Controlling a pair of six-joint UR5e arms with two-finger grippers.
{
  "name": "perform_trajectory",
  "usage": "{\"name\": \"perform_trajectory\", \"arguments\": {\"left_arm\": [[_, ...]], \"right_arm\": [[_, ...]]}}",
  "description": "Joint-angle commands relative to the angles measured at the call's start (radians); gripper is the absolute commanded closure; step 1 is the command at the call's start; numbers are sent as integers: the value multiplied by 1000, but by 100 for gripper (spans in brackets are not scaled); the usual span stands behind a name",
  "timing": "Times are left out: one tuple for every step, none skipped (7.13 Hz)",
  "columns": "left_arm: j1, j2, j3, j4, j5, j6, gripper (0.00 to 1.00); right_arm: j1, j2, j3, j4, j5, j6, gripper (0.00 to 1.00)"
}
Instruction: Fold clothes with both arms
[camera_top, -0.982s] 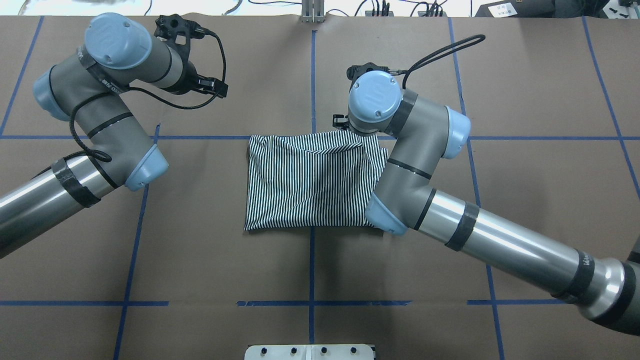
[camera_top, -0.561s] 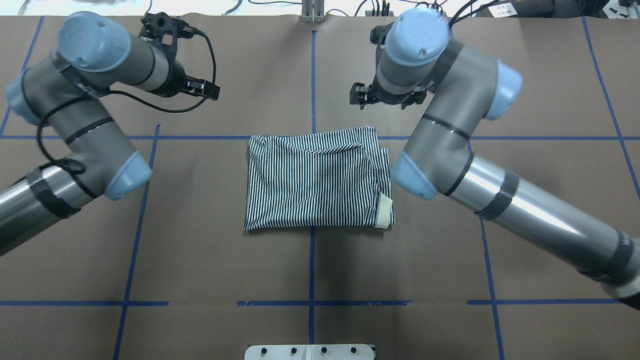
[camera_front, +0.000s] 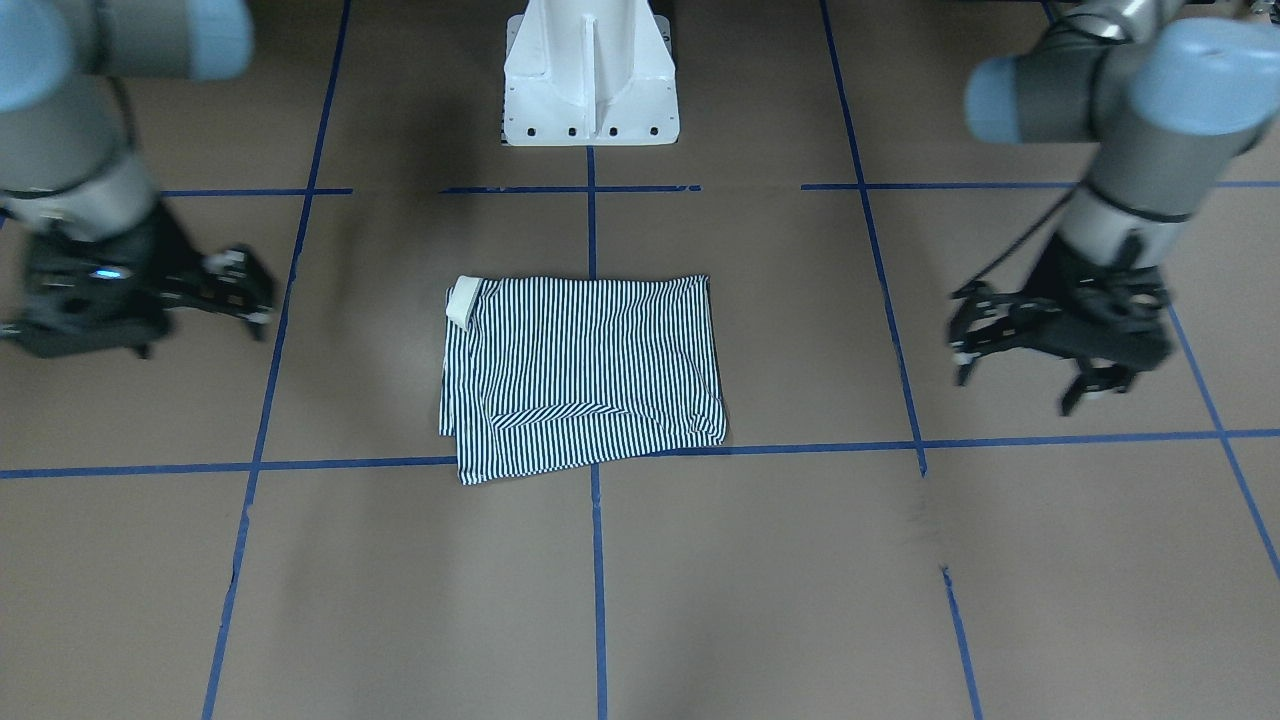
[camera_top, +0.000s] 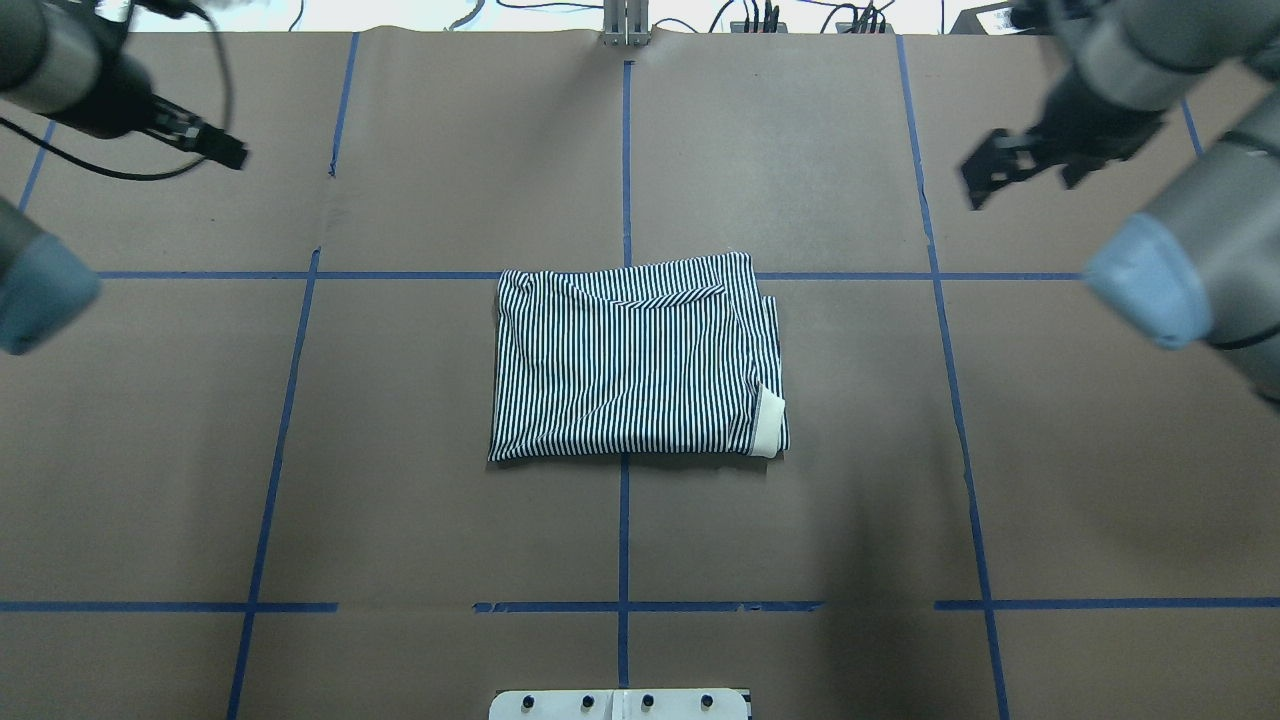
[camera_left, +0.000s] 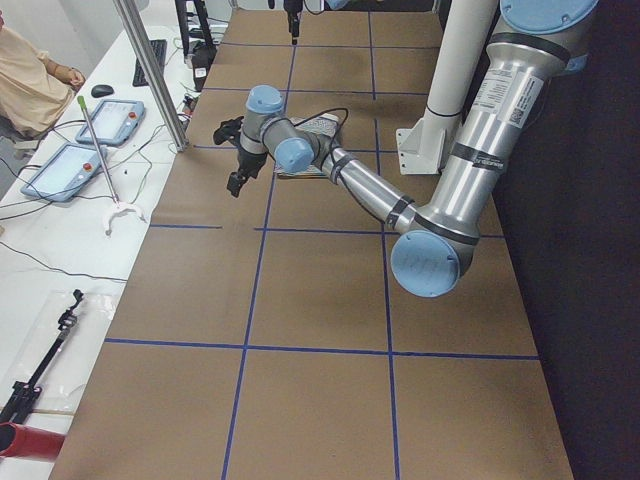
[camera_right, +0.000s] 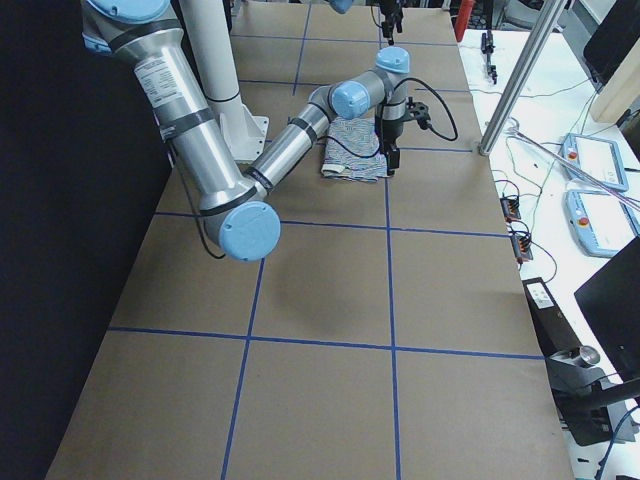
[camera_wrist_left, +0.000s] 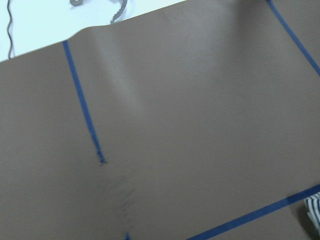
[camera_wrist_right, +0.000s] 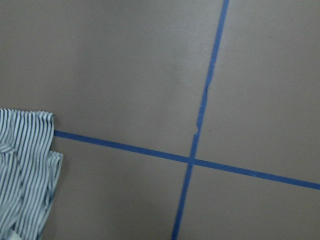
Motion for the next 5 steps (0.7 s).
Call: {"name": "perform_trajectory", "arguments": {"left_arm": [[-123,199,5,-1,-68,219,0],[-141,235,32,1,-64,223,0],[-284,241,85,-1,-85,238,0],[-351,240,135,33,-191,285,0],[-386,237,206,76,-244,363,0]], "right_arm": [[169,-229,10,-6,55,-225,0],[187,-309,-24,-1,52,-229,0],[225,-334,-69,67,55,-252,0],[279,-382,-97,112,69,-365,0],[320,-422,-101,114,80,-437,0]]}}
